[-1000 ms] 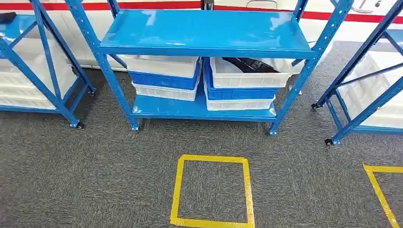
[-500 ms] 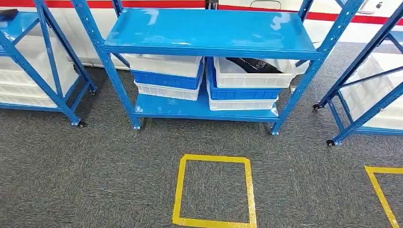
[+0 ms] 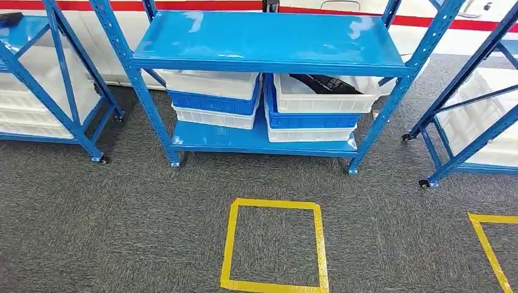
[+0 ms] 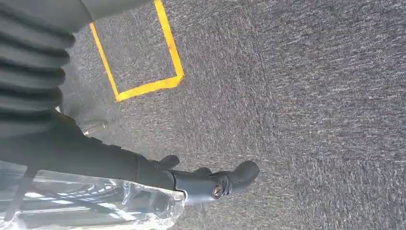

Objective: Take the parts from the cabinet and place them on the table.

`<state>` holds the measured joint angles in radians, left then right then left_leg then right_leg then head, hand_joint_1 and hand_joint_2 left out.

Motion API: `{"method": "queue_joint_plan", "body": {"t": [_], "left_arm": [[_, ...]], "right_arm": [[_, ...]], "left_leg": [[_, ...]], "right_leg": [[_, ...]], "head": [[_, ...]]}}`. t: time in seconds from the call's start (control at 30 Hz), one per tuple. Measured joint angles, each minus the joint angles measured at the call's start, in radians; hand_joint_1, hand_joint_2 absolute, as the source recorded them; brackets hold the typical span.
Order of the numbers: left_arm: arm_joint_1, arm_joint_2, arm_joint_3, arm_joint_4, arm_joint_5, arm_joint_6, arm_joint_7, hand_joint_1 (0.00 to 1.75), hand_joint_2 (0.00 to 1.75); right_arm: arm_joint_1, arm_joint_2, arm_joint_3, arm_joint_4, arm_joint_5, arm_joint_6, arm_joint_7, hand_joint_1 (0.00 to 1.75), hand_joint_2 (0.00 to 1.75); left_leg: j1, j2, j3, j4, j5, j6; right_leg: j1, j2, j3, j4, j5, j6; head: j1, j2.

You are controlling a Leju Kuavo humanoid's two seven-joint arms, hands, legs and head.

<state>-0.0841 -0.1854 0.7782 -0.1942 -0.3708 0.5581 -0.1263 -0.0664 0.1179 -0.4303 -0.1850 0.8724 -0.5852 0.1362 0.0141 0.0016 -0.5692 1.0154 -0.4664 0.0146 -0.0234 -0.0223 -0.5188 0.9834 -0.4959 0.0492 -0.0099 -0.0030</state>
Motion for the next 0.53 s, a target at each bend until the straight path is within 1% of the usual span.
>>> {"method": "queue_joint_plan", "body": {"t": [0.13,0.5,0.53], "left_arm": [[0.017,0.014,-0.064,-0.004,0.016,-0.034,0.01,0.0,1.75],[0.079,0.064,-0.267,-0.05,0.123,-0.191,0.045,0.0,1.75],[0.085,0.067,-0.286,-0.055,0.132,-0.205,0.046,0.0,1.75]], "right_arm": [[0.014,-0.005,0.019,-0.008,-0.062,0.038,-0.001,0.0,1.75],[0.072,-0.035,0.126,-0.056,-0.306,0.202,-0.037,0.0,1.75],[0.077,-0.039,0.137,-0.06,-0.328,0.215,-0.041,0.0,0.0]], "left_leg": [[0.0,0.0,0.0,0.0,0.0,0.0],[-0.001,0.0,0.0,0.0,0.0,0.0],[0.0,0.0,0.0,0.0,0.0,0.0]], "right_leg": [[0.001,0.0,0.0,0.0,0.0,0.0],[0.001,0.0,0.0,0.0,0.0,0.0],[0.001,0.0,0.0,0.0,0.0,0.0]], "head": [[0.0,0.0],[0.0,0.0],[0.0,0.0]]}}
